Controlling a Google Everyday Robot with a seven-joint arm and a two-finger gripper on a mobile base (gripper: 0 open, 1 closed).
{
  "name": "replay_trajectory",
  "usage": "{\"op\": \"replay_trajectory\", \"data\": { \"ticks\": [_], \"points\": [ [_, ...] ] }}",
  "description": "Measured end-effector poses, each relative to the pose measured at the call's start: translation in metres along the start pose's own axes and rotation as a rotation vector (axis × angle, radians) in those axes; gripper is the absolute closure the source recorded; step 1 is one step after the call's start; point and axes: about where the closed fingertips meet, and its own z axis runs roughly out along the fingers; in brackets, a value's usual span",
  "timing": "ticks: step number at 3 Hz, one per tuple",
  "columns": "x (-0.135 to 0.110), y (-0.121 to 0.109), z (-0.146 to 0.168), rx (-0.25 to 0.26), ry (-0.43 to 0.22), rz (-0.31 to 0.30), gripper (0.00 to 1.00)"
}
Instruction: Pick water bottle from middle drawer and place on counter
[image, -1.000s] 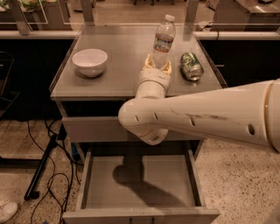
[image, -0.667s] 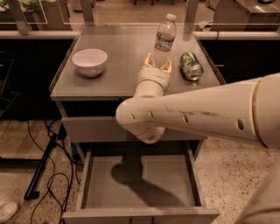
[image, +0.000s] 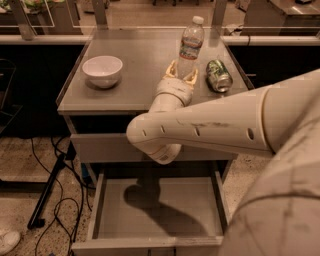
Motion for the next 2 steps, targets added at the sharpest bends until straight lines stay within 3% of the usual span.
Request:
{"op": "replay_trajectory", "data": {
  "ticks": [2],
  "points": [
    [0.0069, 0.0009, -0.0105, 0.013, -0.012, -0.037, 1.0]
  ]
}}
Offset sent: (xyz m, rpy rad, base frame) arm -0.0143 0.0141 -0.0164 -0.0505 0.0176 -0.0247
